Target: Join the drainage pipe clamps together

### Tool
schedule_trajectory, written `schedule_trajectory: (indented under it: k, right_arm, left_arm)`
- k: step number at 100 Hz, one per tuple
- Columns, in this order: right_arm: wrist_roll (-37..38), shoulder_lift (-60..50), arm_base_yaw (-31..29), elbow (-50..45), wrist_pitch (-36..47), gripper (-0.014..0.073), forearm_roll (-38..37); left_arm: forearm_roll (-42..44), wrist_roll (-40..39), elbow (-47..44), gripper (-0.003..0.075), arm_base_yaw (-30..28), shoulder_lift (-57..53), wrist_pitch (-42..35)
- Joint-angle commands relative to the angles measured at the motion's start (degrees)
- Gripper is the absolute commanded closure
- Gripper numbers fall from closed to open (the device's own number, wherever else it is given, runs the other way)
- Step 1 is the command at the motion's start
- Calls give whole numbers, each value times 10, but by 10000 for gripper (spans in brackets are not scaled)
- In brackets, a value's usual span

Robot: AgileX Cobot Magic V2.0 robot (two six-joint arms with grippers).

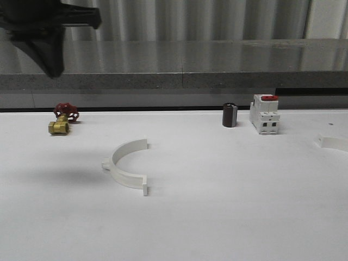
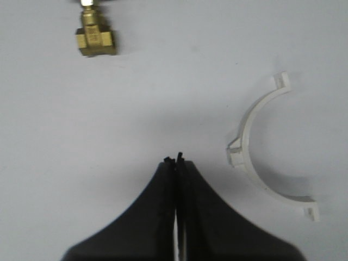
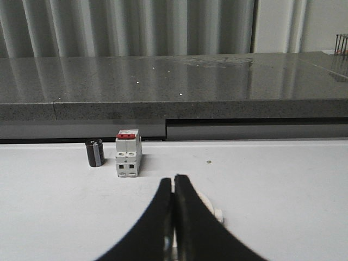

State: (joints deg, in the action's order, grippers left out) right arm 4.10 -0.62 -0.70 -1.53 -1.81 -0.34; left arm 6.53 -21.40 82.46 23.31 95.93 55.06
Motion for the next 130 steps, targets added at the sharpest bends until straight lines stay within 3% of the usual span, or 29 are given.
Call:
schedule_trajectory:
  k: [1, 40, 72, 96, 130]
  right_arm:
    - [-4, -12, -2, 8, 48, 662, 0]
    - [-4, -12, -2, 8, 50, 662, 0]
    - [-4, -11, -2, 17, 48, 662, 0]
    - [-4, 36, -2, 117, -37, 659, 0]
    - [-4, 239, -2, 313, -310, 659, 0]
  left_arm:
    - [-7, 17, -21, 739, -25, -72, -21]
    - [-86, 110, -236, 739, -149, -319, -76]
    - [-88, 115, -396, 740, -167, -542, -105]
    - [-91, 115, -495, 740, -167, -683, -137]
    - [-89, 115, -540, 740, -167, -806, -191]
